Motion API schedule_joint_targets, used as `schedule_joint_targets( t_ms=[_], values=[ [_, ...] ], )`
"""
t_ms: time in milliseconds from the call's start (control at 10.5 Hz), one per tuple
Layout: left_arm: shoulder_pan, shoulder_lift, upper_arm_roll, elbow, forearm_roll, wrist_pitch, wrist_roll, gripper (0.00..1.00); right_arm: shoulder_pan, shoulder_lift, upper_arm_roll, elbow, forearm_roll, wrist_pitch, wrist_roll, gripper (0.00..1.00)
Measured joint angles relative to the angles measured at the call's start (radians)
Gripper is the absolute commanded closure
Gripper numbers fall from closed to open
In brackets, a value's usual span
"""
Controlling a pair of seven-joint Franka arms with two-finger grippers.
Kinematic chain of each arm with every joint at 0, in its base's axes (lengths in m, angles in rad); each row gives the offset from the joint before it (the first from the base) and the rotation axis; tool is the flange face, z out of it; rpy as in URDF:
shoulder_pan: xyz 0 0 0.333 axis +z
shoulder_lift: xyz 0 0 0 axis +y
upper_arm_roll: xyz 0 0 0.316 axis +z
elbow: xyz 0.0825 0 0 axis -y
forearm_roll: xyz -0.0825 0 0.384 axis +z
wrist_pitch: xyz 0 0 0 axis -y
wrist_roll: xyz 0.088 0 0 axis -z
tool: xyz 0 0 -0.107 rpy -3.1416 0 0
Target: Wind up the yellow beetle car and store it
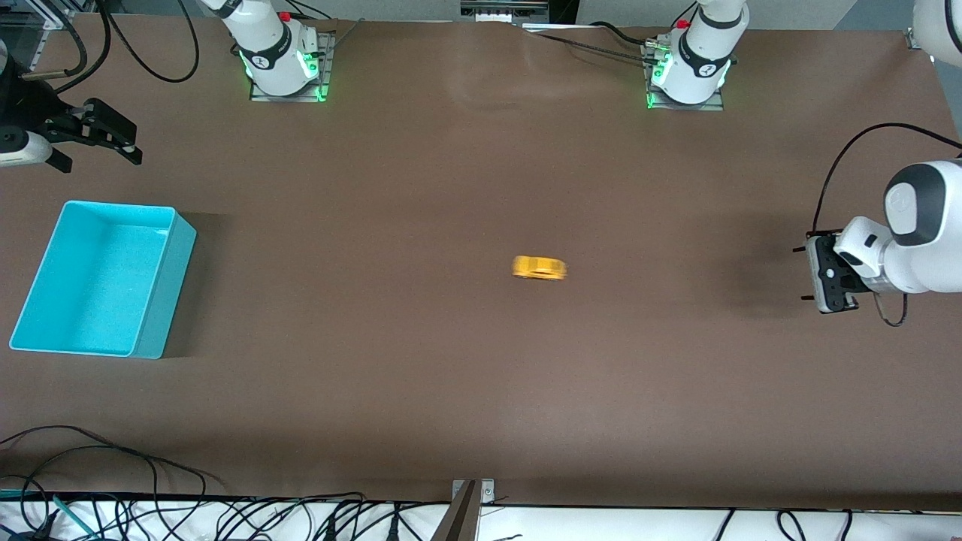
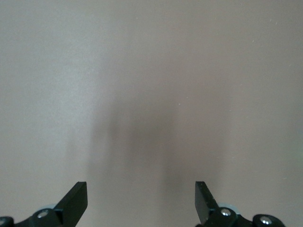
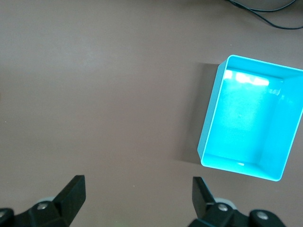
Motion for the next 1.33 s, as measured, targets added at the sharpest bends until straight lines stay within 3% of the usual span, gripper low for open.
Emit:
schedule_joint_targets(
  t_ms=[286,857,1333],
  values=[
    [-0.001,-0.023,-0.007,0.055,0.000,-0.089,-0.111,0.00,0.000,0.000,0.000,0.000,0.000,0.000,0.000,0.00],
    [-0.007,-0.094,-0.029,0.068,0.000,-0.176,-0.271,0.00,0.000,0.000,0.000,0.000,0.000,-0.001,0.000,0.00],
    [-0.008,-0.122,-0.099,0.150,-0.036,-0.309,-0.551,0.00,0.000,0.001,0.000,0.000,0.000,-0.008,0.000,0.00]
  ],
)
